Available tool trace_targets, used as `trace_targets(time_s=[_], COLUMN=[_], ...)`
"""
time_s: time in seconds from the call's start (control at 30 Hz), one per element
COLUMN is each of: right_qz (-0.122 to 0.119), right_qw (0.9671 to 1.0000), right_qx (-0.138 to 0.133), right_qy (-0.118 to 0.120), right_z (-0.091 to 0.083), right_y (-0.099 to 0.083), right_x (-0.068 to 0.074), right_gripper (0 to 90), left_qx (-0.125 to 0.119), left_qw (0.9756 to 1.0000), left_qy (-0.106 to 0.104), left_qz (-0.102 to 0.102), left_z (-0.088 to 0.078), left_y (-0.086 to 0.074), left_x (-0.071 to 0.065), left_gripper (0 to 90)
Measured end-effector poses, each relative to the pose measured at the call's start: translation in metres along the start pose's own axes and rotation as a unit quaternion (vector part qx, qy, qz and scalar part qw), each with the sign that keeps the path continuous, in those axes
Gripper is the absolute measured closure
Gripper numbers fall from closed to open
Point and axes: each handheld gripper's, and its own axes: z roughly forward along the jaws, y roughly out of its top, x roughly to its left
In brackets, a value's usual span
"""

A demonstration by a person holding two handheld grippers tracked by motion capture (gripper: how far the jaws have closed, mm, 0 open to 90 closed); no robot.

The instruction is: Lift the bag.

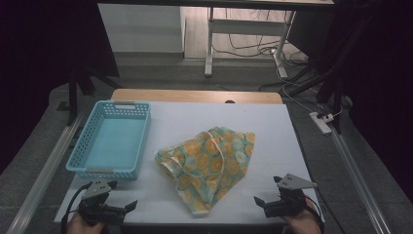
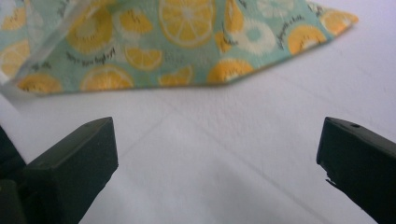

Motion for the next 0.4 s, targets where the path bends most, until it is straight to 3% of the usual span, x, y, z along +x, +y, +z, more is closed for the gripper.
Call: trace_targets(time_s=[0.1,0.17,0.27,0.4], right_qz=[0.012,0.022,0.033,0.038], right_qw=[0.9999,0.9996,0.9995,0.9992], right_qx=[0.007,0.016,0.003,0.010], right_qy=[-0.001,0.002,0.000,0.003], right_z=[-0.004,-0.007,-0.012,-0.010], right_y=[-0.010,-0.016,-0.018,-0.018], right_x=[0.001,0.000,-0.001,-0.002], right_gripper=[0.0,0.0,0.0,0.0], left_qx=[0.008,0.001,0.015,0.020], left_qw=[0.9999,0.9999,0.9997,0.9995], left_qy=[0.005,0.004,0.012,0.012], left_qz=[-0.011,-0.016,-0.017,-0.022], left_z=[0.000,-0.003,-0.003,-0.002], left_y=[-0.006,-0.007,-0.009,-0.008], left_x=[0.004,0.005,0.004,0.005], left_gripper=[0.0,0.0,0.0,0.0])
